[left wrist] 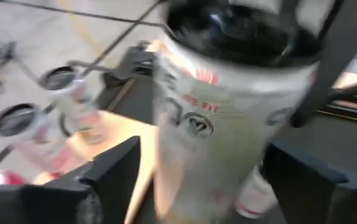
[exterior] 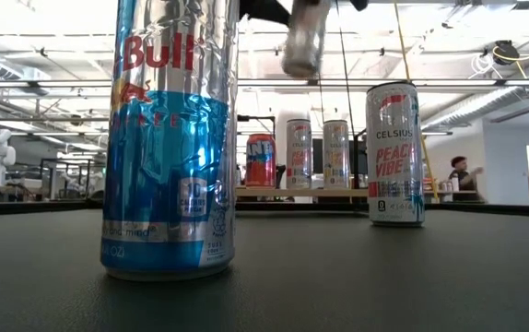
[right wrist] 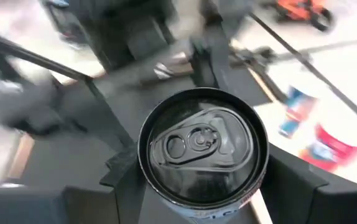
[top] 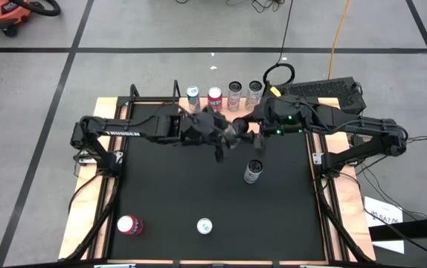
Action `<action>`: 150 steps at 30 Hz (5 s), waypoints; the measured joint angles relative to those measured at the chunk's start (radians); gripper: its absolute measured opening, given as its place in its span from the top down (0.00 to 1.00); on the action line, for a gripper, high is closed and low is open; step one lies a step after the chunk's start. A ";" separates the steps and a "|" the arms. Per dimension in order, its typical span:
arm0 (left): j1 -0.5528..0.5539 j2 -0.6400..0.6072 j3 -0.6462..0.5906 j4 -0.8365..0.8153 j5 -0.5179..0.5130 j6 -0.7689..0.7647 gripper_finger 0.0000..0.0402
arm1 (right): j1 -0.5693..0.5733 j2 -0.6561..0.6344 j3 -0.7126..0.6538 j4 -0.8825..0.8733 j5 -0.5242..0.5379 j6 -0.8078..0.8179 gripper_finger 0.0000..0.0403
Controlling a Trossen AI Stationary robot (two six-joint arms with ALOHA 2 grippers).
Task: Place canned beverage on shelf
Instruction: Put the left white soda can on the shelf aligned with the other white soda can, then put the white soda can on the shelf aligned with the other white soda cans
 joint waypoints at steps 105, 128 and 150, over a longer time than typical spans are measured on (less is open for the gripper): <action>0.383 -0.133 -0.002 -0.093 0.368 0.164 0.06 | -0.398 -0.284 -0.310 0.048 -0.221 0.169 0.16; 0.060 -0.132 -0.002 -0.115 0.089 -0.219 0.06 | 0.132 -0.244 -0.553 0.006 -0.064 0.248 0.16; -0.056 -0.132 -0.001 -0.125 -0.108 -0.287 0.06 | 0.261 -0.035 -0.553 0.035 0.141 0.295 0.16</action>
